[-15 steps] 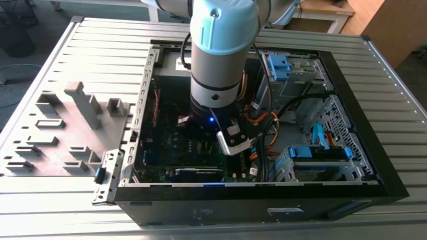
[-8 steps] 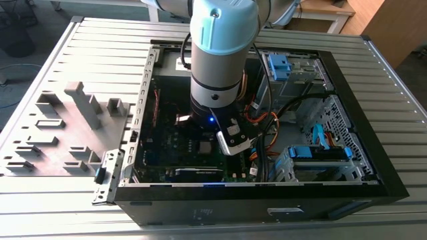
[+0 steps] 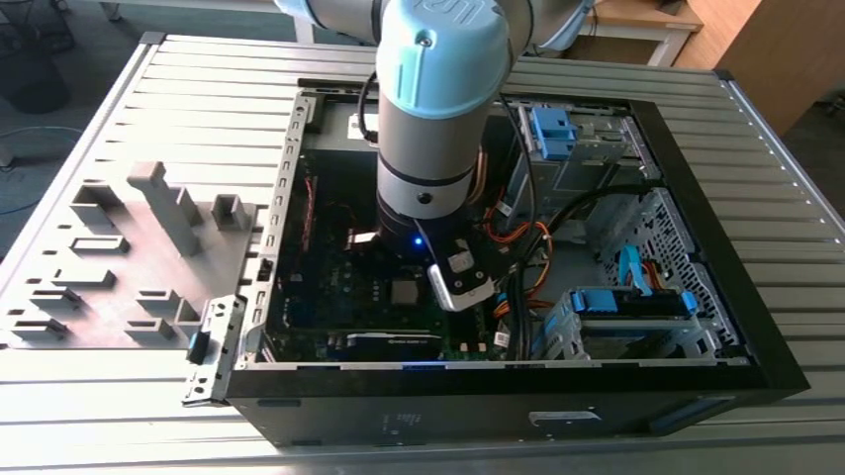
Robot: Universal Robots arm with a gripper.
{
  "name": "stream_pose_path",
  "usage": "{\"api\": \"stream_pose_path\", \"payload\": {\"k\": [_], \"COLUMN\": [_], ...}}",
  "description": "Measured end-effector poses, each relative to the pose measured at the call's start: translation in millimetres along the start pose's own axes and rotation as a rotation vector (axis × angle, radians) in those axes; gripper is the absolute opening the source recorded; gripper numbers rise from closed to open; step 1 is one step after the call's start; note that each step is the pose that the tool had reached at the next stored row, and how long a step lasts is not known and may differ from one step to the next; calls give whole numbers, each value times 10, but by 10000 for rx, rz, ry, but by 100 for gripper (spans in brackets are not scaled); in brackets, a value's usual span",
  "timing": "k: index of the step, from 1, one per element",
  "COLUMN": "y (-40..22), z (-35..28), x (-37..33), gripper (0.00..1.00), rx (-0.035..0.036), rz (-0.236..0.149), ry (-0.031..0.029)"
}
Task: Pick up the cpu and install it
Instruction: 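Place the cpu into insertion slot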
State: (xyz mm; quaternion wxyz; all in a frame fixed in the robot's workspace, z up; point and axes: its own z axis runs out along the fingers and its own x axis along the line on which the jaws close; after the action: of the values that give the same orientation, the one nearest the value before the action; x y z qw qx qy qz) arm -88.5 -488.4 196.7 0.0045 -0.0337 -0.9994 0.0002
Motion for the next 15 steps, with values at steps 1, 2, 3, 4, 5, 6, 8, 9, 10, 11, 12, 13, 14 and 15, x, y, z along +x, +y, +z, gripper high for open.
{"api": "stream_pose_path", "payload": {"k": [1, 2, 3, 4, 5, 6, 8, 9, 10, 11, 12, 13, 14, 15], "y": [-1, -1, 0, 0, 1, 1, 0, 0, 0, 1, 1, 2, 2, 2], "z": [3, 3, 9, 14, 20, 26, 30, 32, 35, 36, 37, 38, 38, 38], "x": [0, 0, 0, 0, -1, -2, -2, -3, -4, -9, -17, -27, -27, -28], "gripper": [49, 49, 49, 49, 49, 49, 49, 49, 49, 49, 49, 49, 49, 49], "rx": [2, 5, 3, 4, 6, 9, 15, 15, 14, 14, 13, 13, 14, 14], "rz": [0, 0, 1, 1, 1, 1, 1, 1, 1, -1, -2, 1, 1, 1], "ry": [1, 2, 0, 0, -1, -1, 1, 1, 0, -1, -1, -1, -1, -1]}}
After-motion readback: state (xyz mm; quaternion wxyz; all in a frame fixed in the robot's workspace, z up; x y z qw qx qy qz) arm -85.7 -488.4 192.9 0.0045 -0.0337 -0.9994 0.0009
